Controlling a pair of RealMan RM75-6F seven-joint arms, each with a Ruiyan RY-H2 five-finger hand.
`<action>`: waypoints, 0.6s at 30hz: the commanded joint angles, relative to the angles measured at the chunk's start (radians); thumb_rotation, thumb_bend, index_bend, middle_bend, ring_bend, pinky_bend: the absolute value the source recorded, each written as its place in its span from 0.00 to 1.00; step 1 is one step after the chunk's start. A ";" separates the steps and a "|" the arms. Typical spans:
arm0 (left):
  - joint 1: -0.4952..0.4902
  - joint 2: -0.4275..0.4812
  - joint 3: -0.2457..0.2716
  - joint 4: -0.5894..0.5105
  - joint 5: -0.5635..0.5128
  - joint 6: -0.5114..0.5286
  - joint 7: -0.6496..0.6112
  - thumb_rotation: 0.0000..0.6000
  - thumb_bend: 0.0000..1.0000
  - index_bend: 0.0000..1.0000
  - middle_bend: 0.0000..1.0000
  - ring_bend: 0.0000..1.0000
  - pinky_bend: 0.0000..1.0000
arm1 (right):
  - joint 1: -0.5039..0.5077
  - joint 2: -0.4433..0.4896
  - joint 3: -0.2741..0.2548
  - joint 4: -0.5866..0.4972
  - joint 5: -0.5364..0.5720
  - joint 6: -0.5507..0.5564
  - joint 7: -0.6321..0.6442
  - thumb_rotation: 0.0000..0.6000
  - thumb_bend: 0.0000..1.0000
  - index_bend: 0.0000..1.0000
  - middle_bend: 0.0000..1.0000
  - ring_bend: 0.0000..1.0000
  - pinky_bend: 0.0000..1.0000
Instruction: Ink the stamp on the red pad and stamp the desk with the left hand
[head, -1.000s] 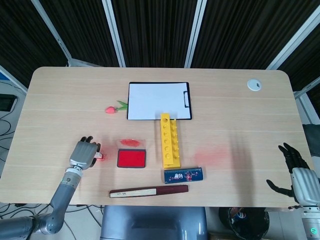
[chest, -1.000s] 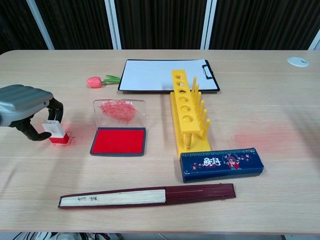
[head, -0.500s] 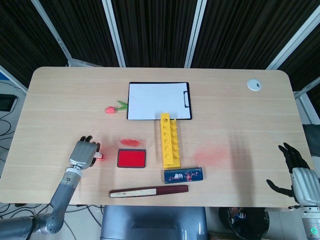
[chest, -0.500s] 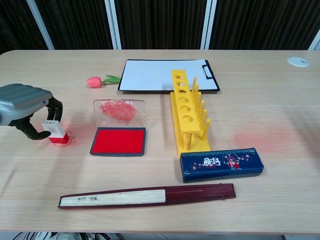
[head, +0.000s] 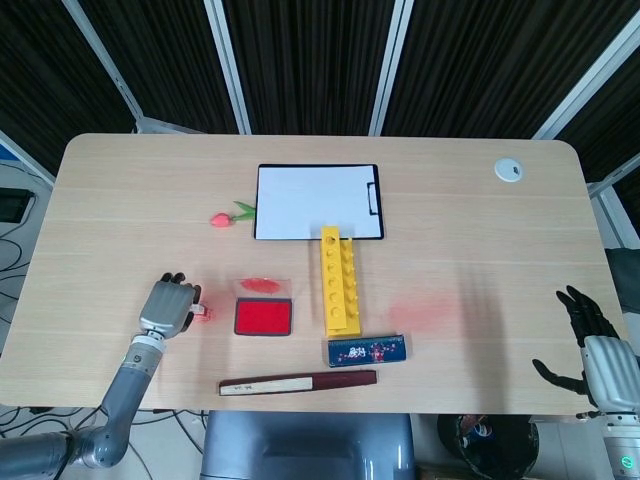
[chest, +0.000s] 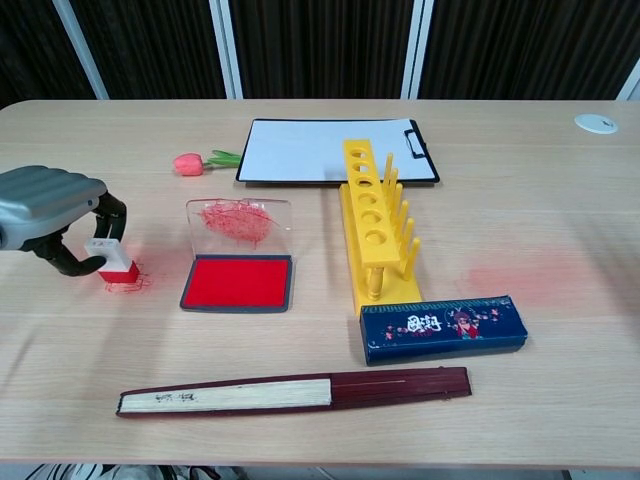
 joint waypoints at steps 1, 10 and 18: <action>0.007 -0.008 0.001 0.013 0.029 0.019 -0.023 1.00 0.43 0.62 0.62 0.32 0.36 | 0.000 0.000 0.000 0.000 -0.001 0.000 0.000 1.00 0.26 0.06 0.00 0.00 0.19; 0.020 -0.003 0.003 0.016 0.098 0.046 -0.085 1.00 0.46 0.69 0.69 0.49 0.57 | -0.001 0.001 -0.001 0.000 -0.003 0.003 0.001 1.00 0.26 0.07 0.00 0.00 0.19; 0.010 0.011 0.004 -0.023 0.171 0.010 -0.188 1.00 0.48 0.72 0.73 0.55 0.62 | -0.001 0.002 0.000 -0.001 -0.001 0.002 0.002 1.00 0.26 0.07 0.00 0.00 0.19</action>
